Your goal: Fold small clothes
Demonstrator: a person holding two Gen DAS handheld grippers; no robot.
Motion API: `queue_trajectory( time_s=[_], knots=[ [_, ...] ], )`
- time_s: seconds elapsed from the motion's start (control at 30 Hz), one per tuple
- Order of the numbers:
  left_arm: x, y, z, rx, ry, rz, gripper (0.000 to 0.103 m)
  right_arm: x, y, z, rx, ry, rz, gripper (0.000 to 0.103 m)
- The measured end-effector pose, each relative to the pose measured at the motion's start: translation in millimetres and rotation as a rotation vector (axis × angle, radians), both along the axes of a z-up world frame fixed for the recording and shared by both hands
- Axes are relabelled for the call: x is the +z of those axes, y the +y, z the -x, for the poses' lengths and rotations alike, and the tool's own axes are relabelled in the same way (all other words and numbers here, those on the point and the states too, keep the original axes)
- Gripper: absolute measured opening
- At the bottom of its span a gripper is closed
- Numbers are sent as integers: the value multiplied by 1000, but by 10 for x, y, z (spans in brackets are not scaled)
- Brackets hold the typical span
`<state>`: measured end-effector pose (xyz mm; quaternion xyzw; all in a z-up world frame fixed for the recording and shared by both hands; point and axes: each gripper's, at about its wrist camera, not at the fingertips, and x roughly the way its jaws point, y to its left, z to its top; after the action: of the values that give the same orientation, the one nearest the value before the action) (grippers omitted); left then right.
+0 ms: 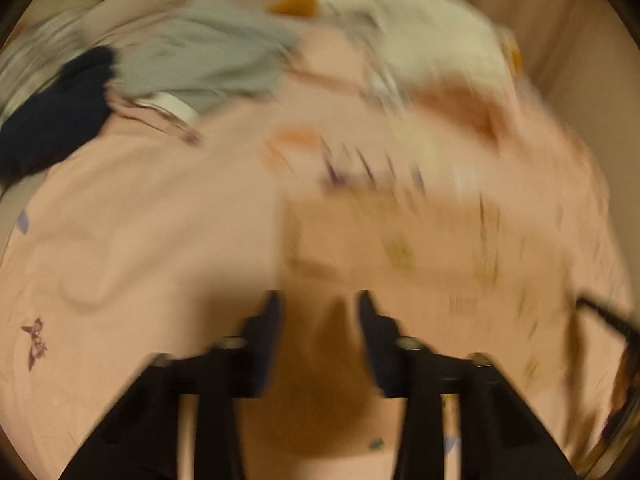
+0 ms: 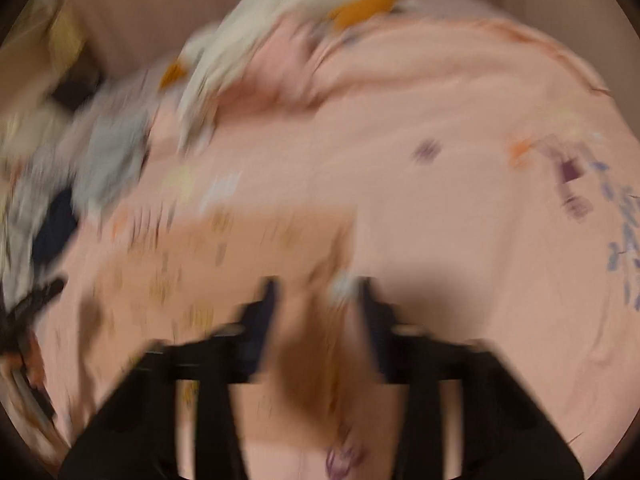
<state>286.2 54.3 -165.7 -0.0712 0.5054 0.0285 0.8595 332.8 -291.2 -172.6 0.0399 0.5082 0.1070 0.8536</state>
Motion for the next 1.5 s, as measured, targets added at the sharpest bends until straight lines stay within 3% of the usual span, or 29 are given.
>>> queue_trajectory(
  time_s=[0.13, 0.23, 0.3, 0.4, 0.43, 0.47, 0.5, 0.53, 0.57, 0.6, 0.63, 0.7, 0.73, 0.77, 0.83, 0.87, 0.93, 1.07, 1.13, 1.23, 1.3, 1.33, 1.4, 1.5],
  knots=[
    [-219, -446, -175, -100, -1, -109, 23, -270, 351, -46, 68, 16, -7, 11],
    [-277, -429, -455, -69, 28, -95, 23, -317, 443, -271, 44, 23, 22, 11],
    [-181, -287, -651, -1, -15, -60, 23, -309, 450, -493, 13, 28, 9, 8],
    [-115, -116, -979, 152, -103, -219, 23, -330, 527, -963, -58, -5, 50, 7],
    [-117, -11, -1090, 206, -98, -265, 23, -338, 508, -1072, -102, -10, 54, 8],
    [-116, 93, -1145, 250, -79, -260, 23, -323, 444, -1162, -148, -16, 15, 9],
    [-108, 186, -1131, 279, -69, -222, 23, -288, 295, -1199, -229, -20, -70, 13],
    [-57, 361, -1025, 313, -89, -92, 24, -262, 200, -1183, -264, -16, -126, 18],
    [-14, 467, -882, 318, -134, 12, 27, -215, 87, -1154, -271, -11, -209, 22],
    [23, 526, -785, 313, -167, 64, 31, -178, 32, -1117, -250, -12, -251, 29],
    [71, 553, -682, 308, -188, 69, 40, -129, -31, -1033, -233, -15, -267, 36],
    [198, 514, -475, 317, -235, -25, 49, -38, -134, -844, -228, -27, -227, 43],
    [257, 483, -344, 304, -255, -48, 62, -5, -171, -756, -222, -29, -210, 45],
    [276, 476, -256, 285, -257, -33, 76, 27, -211, -656, -212, -23, -208, 46],
    [300, 503, -122, 250, -241, 54, 84, 70, -335, -453, -211, 6, -245, 50],
    [311, 511, -14, 212, -216, 149, 85, 107, -401, -303, -222, 25, -288, 53],
    [271, 497, 229, 177, -173, 324, 86, 120, -484, -55, -230, 46, -372, 73],
    [68, 411, 746, 174, -109, 630, 93, 150, -493, 575, -229, 57, -457, 87],
    [-99, 299, 929, 139, -53, 713, 93, 61, -444, 820, -241, 90, -491, 91],
    [-368, 140, 975, 136, 3, 733, 93, -212, -328, 1038, -217, 162, -545, 91],
    [-619, 116, 913, 216, 31, 774, 93, -523, -196, 1088, -257, 267, -583, 91],
    [-632, 132, 876, 250, -27, 796, 93, -606, -157, 1099, -271, 278, -628, 91],
    [-603, 159, 791, 277, -126, 817, 93, -605, -71, 1065, -272, 216, -667, 91],
    [-709, 169, 538, 345, -153, 868, 93, -658, 38, 878, -314, 191, -775, 91]
  ],
)
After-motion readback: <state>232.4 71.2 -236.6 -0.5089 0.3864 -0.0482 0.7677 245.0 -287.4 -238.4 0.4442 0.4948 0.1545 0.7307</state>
